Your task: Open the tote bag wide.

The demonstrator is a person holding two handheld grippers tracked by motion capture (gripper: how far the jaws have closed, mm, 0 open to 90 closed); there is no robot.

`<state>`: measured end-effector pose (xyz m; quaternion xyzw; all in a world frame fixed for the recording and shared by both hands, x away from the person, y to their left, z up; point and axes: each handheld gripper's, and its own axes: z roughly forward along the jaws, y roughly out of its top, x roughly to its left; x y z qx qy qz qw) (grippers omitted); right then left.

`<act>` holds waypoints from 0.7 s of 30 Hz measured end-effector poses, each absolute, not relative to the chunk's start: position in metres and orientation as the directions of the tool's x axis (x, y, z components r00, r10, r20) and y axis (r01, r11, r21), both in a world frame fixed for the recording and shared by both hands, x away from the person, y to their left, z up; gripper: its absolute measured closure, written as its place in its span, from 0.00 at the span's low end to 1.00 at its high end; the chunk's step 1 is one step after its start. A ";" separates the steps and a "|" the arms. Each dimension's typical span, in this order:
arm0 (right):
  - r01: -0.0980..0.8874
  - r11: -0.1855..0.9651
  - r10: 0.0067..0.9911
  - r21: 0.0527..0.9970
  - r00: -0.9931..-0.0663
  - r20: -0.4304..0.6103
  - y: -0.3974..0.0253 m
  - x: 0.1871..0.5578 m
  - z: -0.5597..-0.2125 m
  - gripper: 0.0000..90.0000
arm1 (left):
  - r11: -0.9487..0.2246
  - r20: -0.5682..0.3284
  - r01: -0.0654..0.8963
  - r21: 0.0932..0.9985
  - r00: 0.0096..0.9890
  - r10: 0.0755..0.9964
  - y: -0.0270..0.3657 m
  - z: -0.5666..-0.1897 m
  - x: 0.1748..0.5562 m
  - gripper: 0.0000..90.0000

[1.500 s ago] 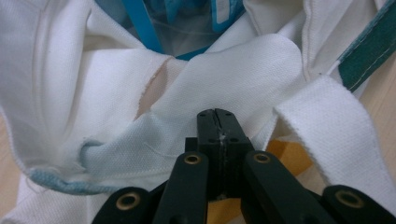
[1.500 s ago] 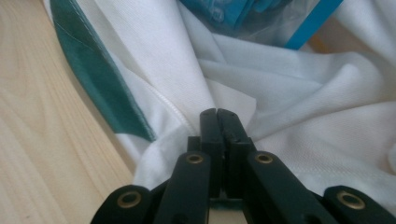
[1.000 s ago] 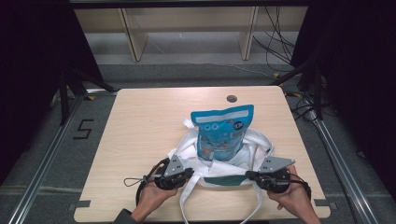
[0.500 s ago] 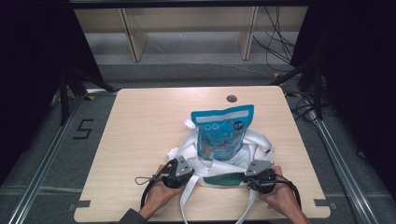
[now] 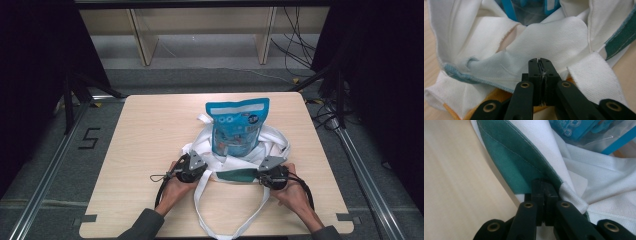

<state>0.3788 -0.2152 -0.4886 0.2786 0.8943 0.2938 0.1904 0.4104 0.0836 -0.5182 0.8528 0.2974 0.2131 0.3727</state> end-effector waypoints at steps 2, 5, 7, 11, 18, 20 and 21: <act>0.399 0.667 0.621 0.629 -0.764 -0.173 -0.213 0.385 -0.488 1.00 | -0.540 0.144 0.349 0.765 0.726 0.673 0.083 -0.518 0.418 0.96; 0.402 0.667 0.623 0.628 -0.762 -0.175 -0.211 0.395 -0.488 1.00 | -0.536 0.152 0.354 0.766 0.711 0.687 0.084 -0.518 0.428 0.96; 0.406 0.652 0.641 0.640 -0.747 -0.179 -0.209 0.402 -0.490 1.00 | -0.550 0.180 0.340 0.763 0.705 0.686 0.083 -0.517 0.434 0.96; 0.407 0.643 0.649 0.649 -0.739 -0.179 -0.209 0.413 -0.490 1.00 | -0.550 0.197 0.336 0.764 0.691 0.695 0.083 -0.518 0.442 0.96; 0.417 0.622 0.665 0.663 -0.729 -0.166 -0.209 0.429 -0.492 1.00 | -0.552 0.208 0.340 0.761 0.679 0.704 0.084 -0.517 0.456 0.95; 0.414 0.626 0.664 0.660 -0.727 -0.173 -0.208 0.430 -0.491 1.00 | -0.561 0.212 0.348 0.751 0.678 0.704 0.084 -0.516 0.456 0.95; 0.416 0.627 0.663 0.659 -0.729 -0.170 -0.209 0.431 -0.491 1.00 | -0.549 0.207 0.339 0.764 0.677 0.707 0.084 -0.517 0.456 0.95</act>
